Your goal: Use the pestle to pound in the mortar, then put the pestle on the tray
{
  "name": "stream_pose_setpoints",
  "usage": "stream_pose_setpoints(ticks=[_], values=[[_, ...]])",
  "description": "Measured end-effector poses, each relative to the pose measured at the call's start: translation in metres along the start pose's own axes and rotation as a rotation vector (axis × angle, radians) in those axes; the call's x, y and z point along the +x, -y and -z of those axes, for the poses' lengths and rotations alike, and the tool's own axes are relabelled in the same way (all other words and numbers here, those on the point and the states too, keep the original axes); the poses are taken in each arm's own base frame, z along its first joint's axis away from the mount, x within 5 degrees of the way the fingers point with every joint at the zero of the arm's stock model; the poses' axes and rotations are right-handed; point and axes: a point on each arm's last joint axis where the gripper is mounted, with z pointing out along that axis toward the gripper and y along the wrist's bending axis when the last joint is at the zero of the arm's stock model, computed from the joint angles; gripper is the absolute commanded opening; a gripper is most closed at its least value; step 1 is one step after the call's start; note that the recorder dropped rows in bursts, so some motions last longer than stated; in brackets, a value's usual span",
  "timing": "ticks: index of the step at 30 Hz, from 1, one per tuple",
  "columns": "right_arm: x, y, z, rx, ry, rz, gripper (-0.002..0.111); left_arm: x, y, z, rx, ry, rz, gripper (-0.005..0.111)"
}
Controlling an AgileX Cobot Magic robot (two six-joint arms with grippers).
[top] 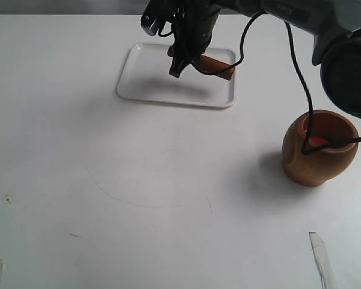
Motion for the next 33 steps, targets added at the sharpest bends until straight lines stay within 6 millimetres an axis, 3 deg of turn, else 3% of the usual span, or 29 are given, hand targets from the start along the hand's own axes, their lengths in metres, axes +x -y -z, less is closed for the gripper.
stream_pose_setpoints(ticks=[2, 5, 9, 16, 23, 27, 33], values=[[-0.002, 0.0, 0.0, 0.003, 0.02, 0.002, 0.079, 0.0, 0.0, 0.0, 0.0, 0.0, 0.0, 0.0], [-0.005, 0.005, 0.0, 0.061, 0.049, -0.032, 0.08, 0.0, 0.0, 0.0, 0.0, 0.0, 0.0, 0.0], [-0.002, 0.02, 0.009, 0.246, 0.005, -0.125, 0.069, 0.0, 0.0, 0.0, 0.0, 0.0, 0.0, 0.0], [0.001, 0.05, 0.062, 0.51, 0.057, -0.385, 0.043, 0.0, 0.0, 0.0, 0.0, 0.0, 0.0, 0.0], [0.003, 0.061, 0.108, 0.56, 0.11, -0.497, 0.0, 0.0, 0.0, 0.0, 0.0, 0.0, 0.0, 0.0], [0.01, 0.068, 0.136, 0.579, 0.159, -0.59, 0.0, 0.0, 0.0, 0.0, 0.0, 0.0, 0.0, 0.0], [0.04, 0.07, 0.174, 0.641, 0.237, -0.692, 0.0, 0.0, 0.0, 0.0, 0.0, 0.0, 0.0, 0.0]])
